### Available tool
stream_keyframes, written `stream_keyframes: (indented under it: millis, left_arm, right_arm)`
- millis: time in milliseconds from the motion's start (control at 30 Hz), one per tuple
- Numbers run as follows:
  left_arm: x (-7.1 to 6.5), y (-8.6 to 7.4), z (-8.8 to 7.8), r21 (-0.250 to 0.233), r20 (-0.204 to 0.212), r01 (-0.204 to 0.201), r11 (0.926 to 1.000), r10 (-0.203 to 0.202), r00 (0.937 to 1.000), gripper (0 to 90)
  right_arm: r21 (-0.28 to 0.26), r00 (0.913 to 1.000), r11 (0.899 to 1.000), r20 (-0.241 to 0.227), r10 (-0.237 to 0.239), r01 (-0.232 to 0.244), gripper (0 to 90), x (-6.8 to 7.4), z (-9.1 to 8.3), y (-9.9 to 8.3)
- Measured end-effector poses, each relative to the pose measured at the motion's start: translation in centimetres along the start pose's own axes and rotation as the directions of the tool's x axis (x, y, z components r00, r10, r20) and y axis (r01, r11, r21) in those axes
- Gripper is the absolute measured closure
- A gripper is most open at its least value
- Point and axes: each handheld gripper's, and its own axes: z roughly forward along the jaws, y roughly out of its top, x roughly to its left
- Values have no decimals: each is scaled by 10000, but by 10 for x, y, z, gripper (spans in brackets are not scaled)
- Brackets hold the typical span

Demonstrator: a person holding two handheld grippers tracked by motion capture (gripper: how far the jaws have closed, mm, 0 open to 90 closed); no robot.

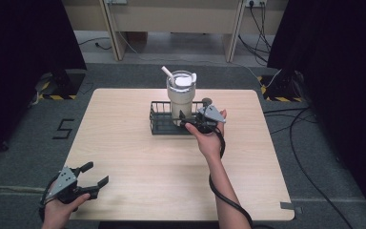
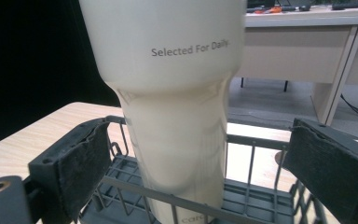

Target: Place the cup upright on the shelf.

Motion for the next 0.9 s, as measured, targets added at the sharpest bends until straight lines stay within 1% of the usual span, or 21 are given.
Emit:
stream_keyframes:
  millis: [233, 333, 433, 633, 700, 767, 800, 833, 900]
  left_arm:
    - [0, 0, 0, 9, 5, -6, 10000, 6, 10000, 149]
    - [0, 0, 0, 6, -2, -8, 10000, 8, 10000, 148]
    - [0, 0, 0, 2, -13, -6, 10000, 6, 10000, 148]
    - [0, 0, 0, -1, -17, -5, 10000, 5, 10000, 148]
    - [-1, 0, 0, 1, -11, 3, 10000, -3, 10000, 149]
    - [0, 0, 0, 0, -17, -1, 10000, 1, 10000, 148]
    - [-1, 0, 0, -5, -15, 0, 10000, 0, 10000, 149]
    - [-1, 0, 0, -5, -15, 0, 10000, 0, 10000, 149]
    - [-1, 0, 0, -3, -18, -1, 10000, 1, 10000, 149]
  right_arm:
    - [89, 9999, 9999, 141, -78, 76, 75, -9, -10, 2]
    - [108, 9999, 9999, 154, -65, 64, 76, -11, -13, 2]
    - [118, 9998, 9999, 173, -120, 118, 77, -13, -16, 0]
    - [224, 9998, 9997, 201, -79, 75, 81, -17, -24, -4]
    - [240, 9997, 9996, 205, -141, 136, 81, -20, -27, -5]
    - [294, 9997, 9995, 203, -149, 143, 82, -22, -30, -7]
    - [343, 9996, 9993, 237, -179, 170, 84, -26, -33, -8]
    - [343, 9996, 9993, 237, -179, 170, 84, -26, -33, -8]
    - [394, 9993, 9991, 346, -170, 156, 87, -31, -38, -10]
